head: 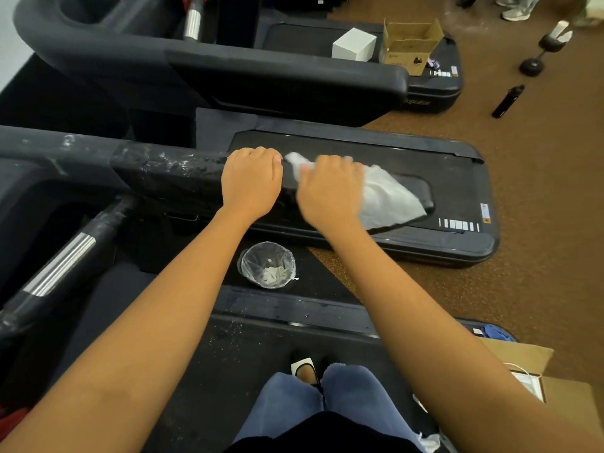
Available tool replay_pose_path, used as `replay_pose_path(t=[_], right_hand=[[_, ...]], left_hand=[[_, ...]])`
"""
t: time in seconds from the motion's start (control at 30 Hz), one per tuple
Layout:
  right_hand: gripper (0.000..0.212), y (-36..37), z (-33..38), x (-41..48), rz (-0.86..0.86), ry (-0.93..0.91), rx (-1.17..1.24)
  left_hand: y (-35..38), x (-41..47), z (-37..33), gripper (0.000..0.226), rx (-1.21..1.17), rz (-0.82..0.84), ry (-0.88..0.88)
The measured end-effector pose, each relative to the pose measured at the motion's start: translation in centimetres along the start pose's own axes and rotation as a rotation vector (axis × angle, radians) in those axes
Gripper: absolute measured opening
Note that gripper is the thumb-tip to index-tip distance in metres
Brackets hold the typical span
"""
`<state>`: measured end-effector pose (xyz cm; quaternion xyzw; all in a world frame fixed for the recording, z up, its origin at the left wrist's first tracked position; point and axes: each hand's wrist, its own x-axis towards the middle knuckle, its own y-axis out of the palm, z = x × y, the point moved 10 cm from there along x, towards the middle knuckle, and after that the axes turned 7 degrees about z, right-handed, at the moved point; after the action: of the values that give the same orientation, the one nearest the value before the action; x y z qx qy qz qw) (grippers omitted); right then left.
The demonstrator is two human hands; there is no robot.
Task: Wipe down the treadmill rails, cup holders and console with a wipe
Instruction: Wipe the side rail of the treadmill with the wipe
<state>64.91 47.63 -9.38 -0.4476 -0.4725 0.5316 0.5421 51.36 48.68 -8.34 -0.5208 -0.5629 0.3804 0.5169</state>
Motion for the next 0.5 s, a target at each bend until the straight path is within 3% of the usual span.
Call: replay_pose_path(t=[0.07, 0.17, 0.33, 0.43, 0.5], right_hand=[[0.051, 0.5, 2.8, -0.1, 0.016, -0.158, 0.038], [0.045, 0.1, 0.5, -0.8, -0.014, -0.306, 0.031], [0.052, -1.3, -10.2, -2.4, -0.125, -0.029, 0.009], [0.057, -1.2, -8.0, -1.5, -0.090, 0.109, -0.017], [0.054, -0.3, -2.5, -0.3, -0.021, 0.017, -0.025]], left_hand=[[0.0, 0.0, 0.0, 0.037, 0.019, 0.009, 0.002], [-0.1, 0.1, 0.1, 0.042, -0.005, 0.003, 0.019], [-0.2, 0.1, 0.0, 0.046, -0.009, -0.009, 0.043], [-0.2, 0.1, -0.1, 0.044, -0.011, -0.013, 0.036], [0.0, 0.1, 0.0, 0.044, 0.003, -0.007, 0.024]])
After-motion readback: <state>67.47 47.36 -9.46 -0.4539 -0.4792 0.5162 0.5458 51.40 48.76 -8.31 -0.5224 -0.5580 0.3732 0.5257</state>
